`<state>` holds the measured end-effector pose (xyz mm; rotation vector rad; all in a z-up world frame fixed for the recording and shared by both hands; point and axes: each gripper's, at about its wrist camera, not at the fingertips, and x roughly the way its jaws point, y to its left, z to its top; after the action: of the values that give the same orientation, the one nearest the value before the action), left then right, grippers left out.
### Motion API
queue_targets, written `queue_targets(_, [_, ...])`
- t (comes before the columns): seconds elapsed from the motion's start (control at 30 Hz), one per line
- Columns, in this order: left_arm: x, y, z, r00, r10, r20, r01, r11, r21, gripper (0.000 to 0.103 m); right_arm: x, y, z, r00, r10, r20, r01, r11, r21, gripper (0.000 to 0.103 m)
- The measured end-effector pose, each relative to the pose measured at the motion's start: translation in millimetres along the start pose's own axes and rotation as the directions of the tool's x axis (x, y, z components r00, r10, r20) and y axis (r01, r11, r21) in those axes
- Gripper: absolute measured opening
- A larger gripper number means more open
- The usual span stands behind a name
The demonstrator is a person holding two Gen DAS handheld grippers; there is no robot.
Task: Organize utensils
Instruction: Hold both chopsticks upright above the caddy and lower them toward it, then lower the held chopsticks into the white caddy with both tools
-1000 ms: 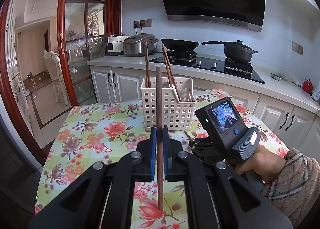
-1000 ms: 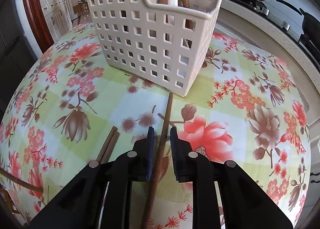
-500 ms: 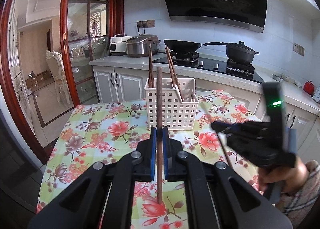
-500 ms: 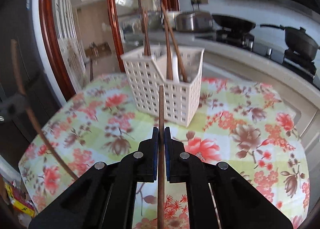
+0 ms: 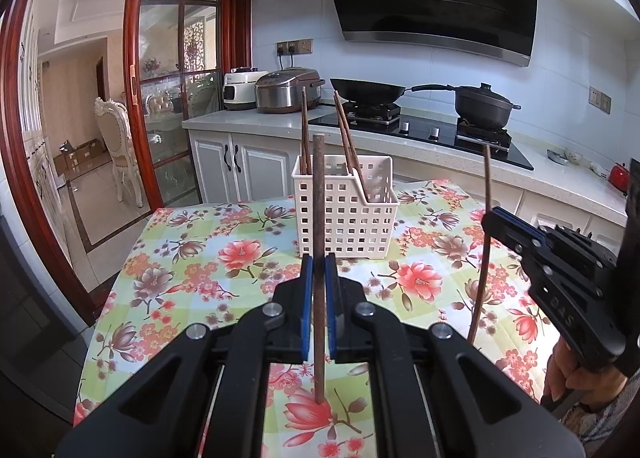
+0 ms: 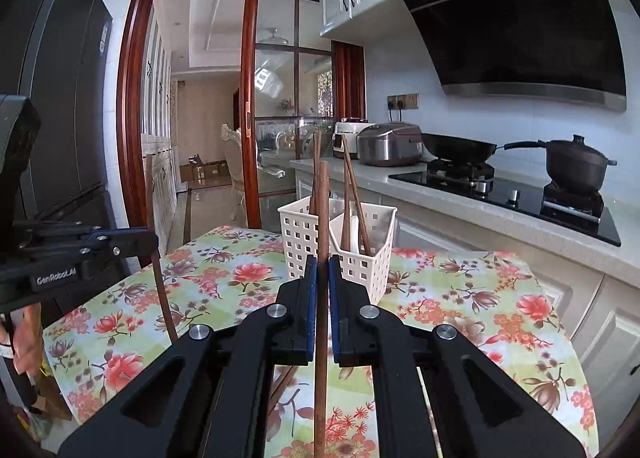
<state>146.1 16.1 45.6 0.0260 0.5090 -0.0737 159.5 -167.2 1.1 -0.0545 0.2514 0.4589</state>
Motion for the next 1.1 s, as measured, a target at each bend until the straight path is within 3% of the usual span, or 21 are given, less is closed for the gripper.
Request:
queue_targets(0.2, [-2, -3, -1, 1.0, 0.001, 0.002, -0.001, 1.0, 0.008, 0.006, -20, 7, -5, 0.998, 0.019, 0.062, -0.018, 1.0, -0.02, 0.006])
queue_targets(0.63, [-6, -3, -1, 1.0, 0.0, 0.012, 0.0, 1.0, 0.007, 0.006, -29, 7, -1, 0.995, 0.033, 0.097, -0.031, 0.999, -0.018, 0.006])
queue_targets(1.1, [1, -1, 43, 0.998, -0.058, 0.027, 0.058, 0.998, 0.014, 0.006, -1, -21, 48, 0.989, 0.043, 0.14, -0.047, 0.998, 0.028, 0.006])
